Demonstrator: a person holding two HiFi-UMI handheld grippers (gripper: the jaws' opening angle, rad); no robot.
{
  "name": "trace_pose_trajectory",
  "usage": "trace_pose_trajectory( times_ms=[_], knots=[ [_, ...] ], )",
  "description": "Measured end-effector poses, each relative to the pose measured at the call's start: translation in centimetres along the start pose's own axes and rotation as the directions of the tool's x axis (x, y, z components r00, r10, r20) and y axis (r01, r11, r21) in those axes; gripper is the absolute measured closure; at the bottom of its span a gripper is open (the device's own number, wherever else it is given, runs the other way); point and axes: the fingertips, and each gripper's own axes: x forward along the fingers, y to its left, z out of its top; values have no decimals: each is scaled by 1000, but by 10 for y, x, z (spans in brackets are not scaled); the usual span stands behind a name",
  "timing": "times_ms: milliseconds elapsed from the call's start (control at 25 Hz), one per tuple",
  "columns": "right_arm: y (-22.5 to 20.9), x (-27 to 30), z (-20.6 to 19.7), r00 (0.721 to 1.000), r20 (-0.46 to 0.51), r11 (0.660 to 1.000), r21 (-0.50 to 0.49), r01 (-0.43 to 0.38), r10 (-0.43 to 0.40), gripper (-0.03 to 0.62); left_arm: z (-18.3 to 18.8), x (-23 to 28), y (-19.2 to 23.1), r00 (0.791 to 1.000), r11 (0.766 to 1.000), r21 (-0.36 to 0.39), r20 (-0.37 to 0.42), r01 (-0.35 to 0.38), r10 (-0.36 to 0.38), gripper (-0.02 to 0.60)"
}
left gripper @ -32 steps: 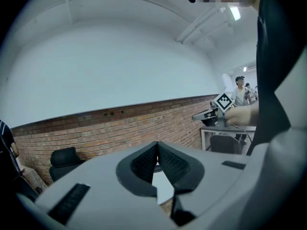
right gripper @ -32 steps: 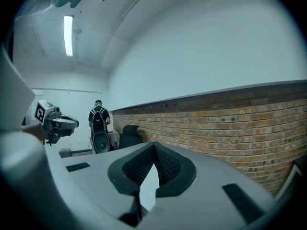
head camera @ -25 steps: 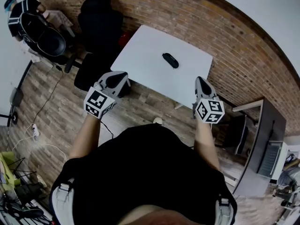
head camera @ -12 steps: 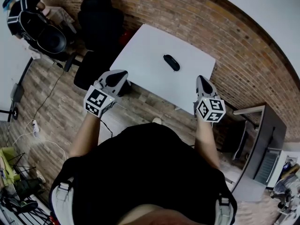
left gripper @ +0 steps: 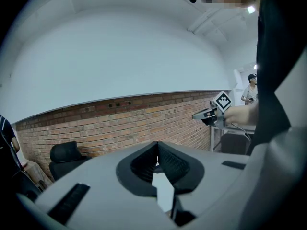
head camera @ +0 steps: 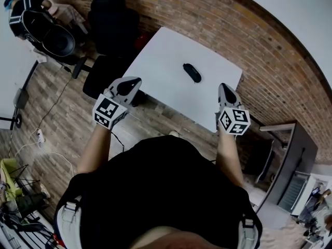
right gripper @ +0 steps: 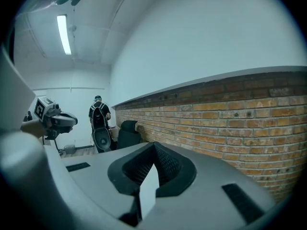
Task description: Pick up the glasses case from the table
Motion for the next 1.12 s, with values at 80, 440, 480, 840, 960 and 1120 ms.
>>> trace_pose_trajectory(
  times_ms=[80, 440, 480, 840, 960, 1120],
  knots=[
    [-4, 6, 2, 1000, 1, 1000, 1, -6, 6, 579, 2, 5, 3, 1000, 1000, 1, -4, -1, 1, 571],
    [-29, 23, 6, 999, 16, 1000, 8, -29, 29, 579, 5, 34, 7, 1000, 1000, -9, -19, -6, 5, 571],
    [-32, 24, 5, 999, 15, 999, 10, -31, 31, 579, 5, 37, 7, 1000, 1000, -10, -21, -7, 7, 571],
    [-55, 36, 2, 998, 14, 998, 17, -61, 60, 579, 8, 56, 1, 999, 1000, -13, -41, -26, 25, 571],
    [-63, 40, 1, 997, 15, 997, 16, -74, 74, 579, 9, 64, -2, 998, 999, -16, -48, -33, 32, 571],
    [-71, 45, 3, 995, 27, 995, 32, -95, 94, 579, 11, 72, -3, 998, 999, -16, -55, -40, 39, 571]
  ],
)
